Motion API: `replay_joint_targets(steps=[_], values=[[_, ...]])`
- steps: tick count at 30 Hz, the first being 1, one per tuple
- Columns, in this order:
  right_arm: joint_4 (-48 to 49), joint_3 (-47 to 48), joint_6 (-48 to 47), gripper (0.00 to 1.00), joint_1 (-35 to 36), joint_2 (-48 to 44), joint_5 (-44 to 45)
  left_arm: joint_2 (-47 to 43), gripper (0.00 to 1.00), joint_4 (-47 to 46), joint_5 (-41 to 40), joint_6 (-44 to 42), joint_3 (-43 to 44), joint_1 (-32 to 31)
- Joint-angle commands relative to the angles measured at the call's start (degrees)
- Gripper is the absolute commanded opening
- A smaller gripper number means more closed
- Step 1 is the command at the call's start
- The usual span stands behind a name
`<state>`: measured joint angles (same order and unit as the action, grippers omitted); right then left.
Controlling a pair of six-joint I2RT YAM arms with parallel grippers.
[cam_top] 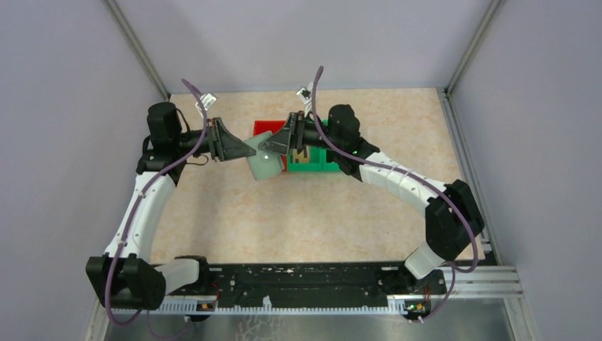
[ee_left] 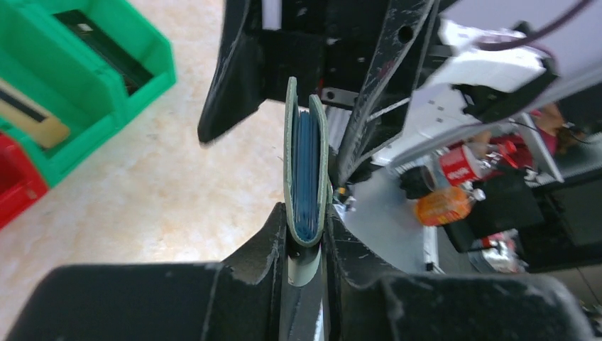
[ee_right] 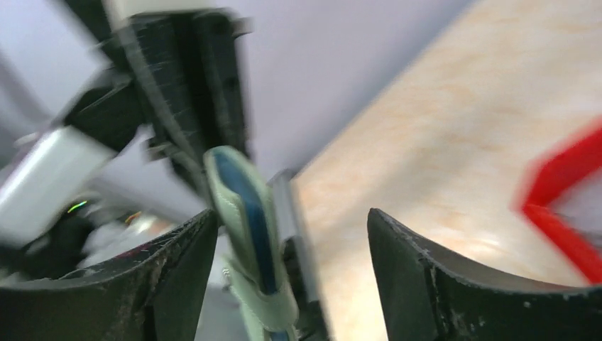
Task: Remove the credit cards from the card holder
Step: Open the card holder.
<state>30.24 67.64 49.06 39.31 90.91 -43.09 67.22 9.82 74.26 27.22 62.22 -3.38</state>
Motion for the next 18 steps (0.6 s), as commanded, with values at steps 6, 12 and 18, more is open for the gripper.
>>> replay_joint_targets(steps=[6, 12, 18], values=[[-37.85, 10.76, -29.35, 0.81, 12.62, -10.99, 55.24, -0.76, 0.0, 11.75, -21.16, -8.99, 3.37, 0.04], [-37.2, 12.61, -35.85, 0.72, 21.47, -7.67, 63.81, -0.84, 0.0, 12.17, -24.19, -5.54, 2.69, 0.04], [-37.76, 16.06, -40.4, 0.64, 25.64, -3.34, 66.69, -1.33, 0.0, 12.59, -23.31, -2.63, 2.94, 0.04]])
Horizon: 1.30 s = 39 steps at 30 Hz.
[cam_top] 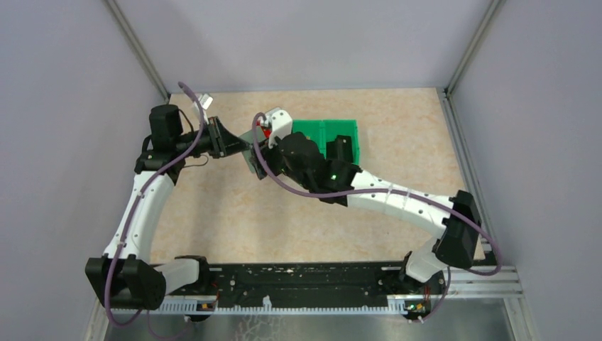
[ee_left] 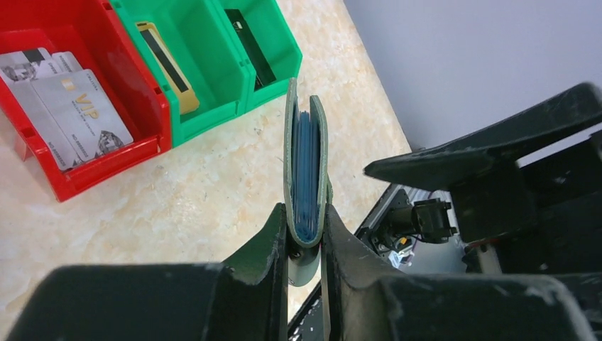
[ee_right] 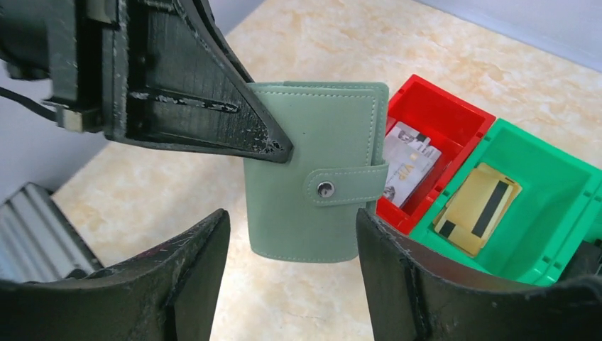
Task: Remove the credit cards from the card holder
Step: Open the card holder.
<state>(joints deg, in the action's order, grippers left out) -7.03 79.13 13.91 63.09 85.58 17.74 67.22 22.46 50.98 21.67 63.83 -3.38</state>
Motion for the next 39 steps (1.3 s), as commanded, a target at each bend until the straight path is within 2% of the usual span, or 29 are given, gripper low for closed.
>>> replay_joint_targets(steps=[1, 14, 22, 31, 33, 35, 39], values=[[-0.54, 5.02, -5.59, 0.63, 2.06, 2.44, 6.21, -1.31, 0.0, -0.1, 0.32, 3.85, 1.21, 0.04], [-1.31, 8.31, -7.56, 0.43, 2.22, 6.9, 10.48, -2.01, 0.0, -1.39, 3.42, 7.59, -0.45, 0.04], [-0.88, 7.63, -9.06, 0.16, 2.22, 8.37, 14.5, -2.19, 0.0, -1.2, 5.01, 7.7, -0.16, 0.04], [-2.17, 6.32, -10.37, 0.14, 2.81, 8.41, 17.91, -1.72, 0.0, -0.21, 3.02, 6.61, 1.28, 0.04], [-1.68, 6.06, -10.59, 0.1, 3.27, 8.77, 18.06, -1.59, 0.0, -0.1, 2.67, 6.66, 1.35, 0.04], [-1.27, 6.19, -11.19, 0.0, 3.88, 9.4, 18.47, -1.47, 0.0, 0.08, 2.41, 6.8, 1.61, 0.04], [0.19, 6.33, -13.02, 0.0, 4.96, 11.06, 19.84, -1.08, 0.0, 0.6, 2.02, 6.47, 2.58, 0.04]])
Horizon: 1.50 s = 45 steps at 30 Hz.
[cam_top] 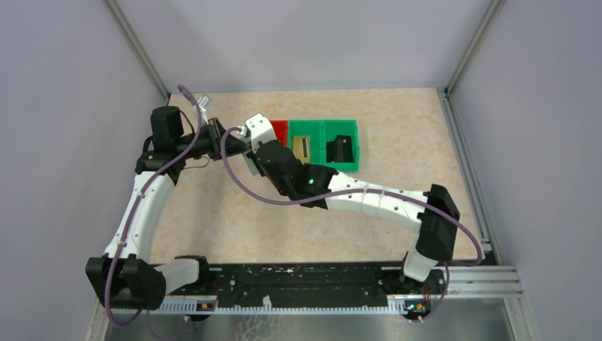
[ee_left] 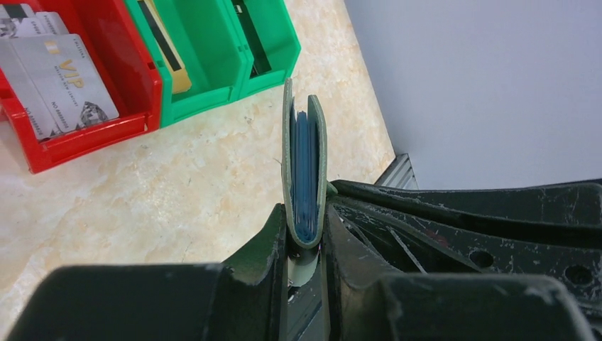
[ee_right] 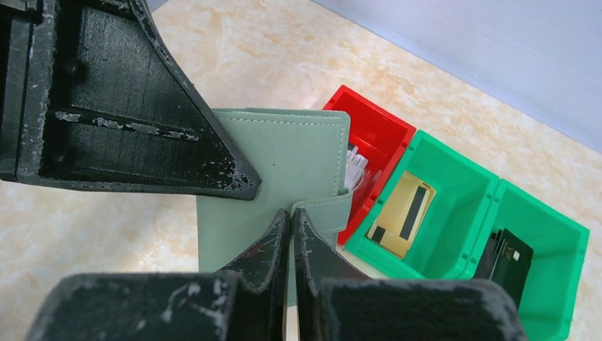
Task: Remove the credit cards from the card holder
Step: Open the card holder.
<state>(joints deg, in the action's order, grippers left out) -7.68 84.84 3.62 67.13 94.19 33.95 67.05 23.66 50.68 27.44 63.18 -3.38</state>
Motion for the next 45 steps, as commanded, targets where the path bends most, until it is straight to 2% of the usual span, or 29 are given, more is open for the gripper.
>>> replay_joint_targets(steps=[1, 13, 28, 45], values=[[1.4, 0.39, -3.18, 0.0, 1.06, 2.64, 3.99, -0.79, 0.0, -0.46, 2.14, 0.6, 3.6, 0.04], [10.26, -5.64, -7.52, 0.0, 1.41, 0.16, 4.84, 0.06, 0.0, -0.29, 1.39, 0.93, 4.41, 0.84], [19.55, -11.24, -8.79, 0.0, 0.43, -2.69, 11.77, 0.58, 0.0, 0.81, 4.08, 2.84, 4.87, 2.48], [20.02, -13.06, -6.5, 0.0, -4.71, -5.08, 11.6, 0.08, 0.0, 3.41, 5.94, 2.25, 6.6, 3.02]])
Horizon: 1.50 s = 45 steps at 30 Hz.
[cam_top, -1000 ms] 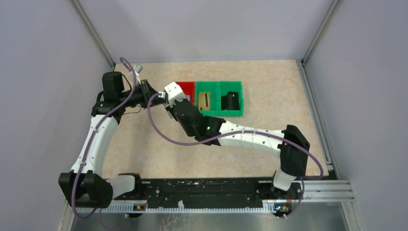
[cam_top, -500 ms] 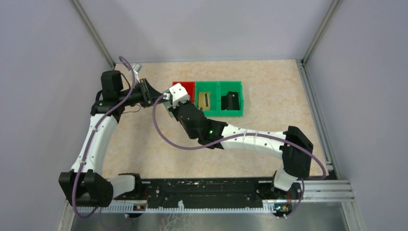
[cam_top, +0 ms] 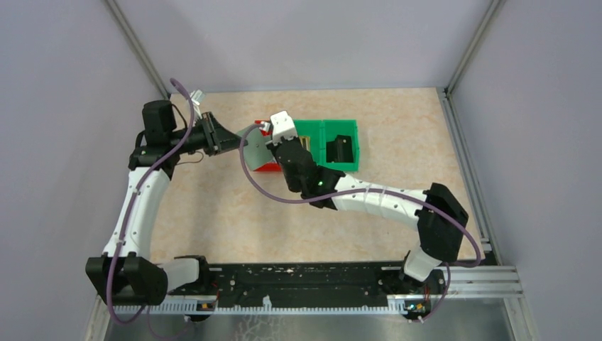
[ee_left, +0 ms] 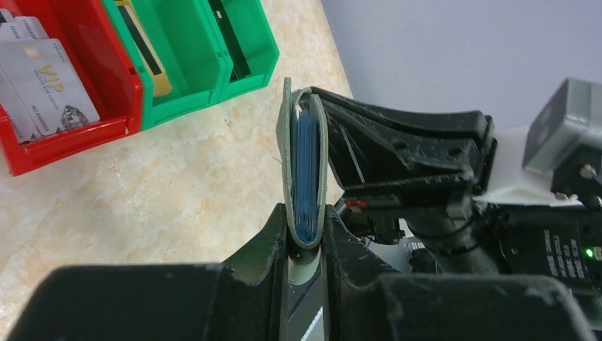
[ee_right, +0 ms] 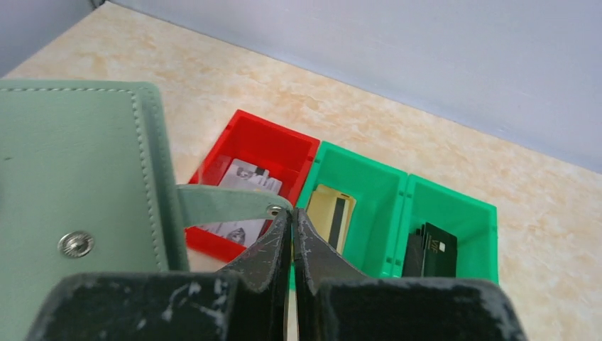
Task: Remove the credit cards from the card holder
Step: Open the card holder.
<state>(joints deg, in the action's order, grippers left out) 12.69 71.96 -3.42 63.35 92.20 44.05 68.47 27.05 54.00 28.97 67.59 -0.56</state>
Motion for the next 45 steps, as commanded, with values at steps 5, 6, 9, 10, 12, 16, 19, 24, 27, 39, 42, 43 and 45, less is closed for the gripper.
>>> replay_joint_targets(steps=[5, 6, 9, 10, 12, 16, 19, 24, 27, 39, 42, 43, 45], values=[[-6.76, 1.28, 10.11, 0.0, -3.94, -5.37, -11.96, -1.41, 0.0, -0.86, 4.29, -0.53, 1.94, 0.19], [-9.77, 1.94, 13.18, 0.0, -5.48, -5.99, -16.46, -1.36, 0.0, -1.04, 4.86, -1.21, 2.05, 0.2], [-12.16, 1.15, 22.53, 0.22, -12.15, -8.96, -32.09, -1.03, 0.0, -2.05, 8.91, -3.79, 2.47, 0.19], [-11.55, -0.14, 25.49, 0.36, -14.69, -10.17, -37.46, -0.93, 0.0, -2.01, 10.26, -4.62, 2.73, 0.2], [-9.51, -2.69, 30.73, 0.56, -19.36, -12.08, -48.21, -0.83, 0.0, -2.74, 14.16, -5.9, 3.1, 0.2], [-3.82, -7.25, 37.62, 0.71, -25.23, -14.26, -64.64, -0.89, 0.0, -5.08, 18.75, -6.73, 3.17, 0.2], [-0.17, -9.28, 40.42, 0.77, -26.96, -14.77, -74.73, -1.15, 0.0, -6.4, 20.66, -6.67, 3.17, 0.2], [14.5, -16.61, 48.85, 0.82, -27.19, -16.18, -85.15, -2.83, 0.0, -9.64, 20.04, -5.34, 2.23, 0.2], [18.51, -19.79, 50.65, 0.82, -27.14, -17.09, -85.93, -3.6, 0.0, -13.44, 20.27, -1.71, 1.16, 0.2], [38.44, -21.86, 64.73, 0.79, -26.92, -12.78, -82.34, -5.07, 0.0, -17.98, 21.02, 4.48, -0.32, 0.21], [39.57, -21.82, 65.96, 0.77, -26.12, -12.13, -79.26, -5.57, 0.0, -18.65, 20.76, 5.66, -0.52, 0.18], [39.03, -21.3, 65.76, 0.77, -25.78, -11.94, -78.53, -5.65, 0.0, -19.42, 20.78, 6.51, -0.76, 0.2], [37.88, -20.32, 65.0, 0.76, -25.21, -11.39, -77.77, -5.66, 0.0, -21.2, 21.17, 8.2, -1.22, 0.21]])
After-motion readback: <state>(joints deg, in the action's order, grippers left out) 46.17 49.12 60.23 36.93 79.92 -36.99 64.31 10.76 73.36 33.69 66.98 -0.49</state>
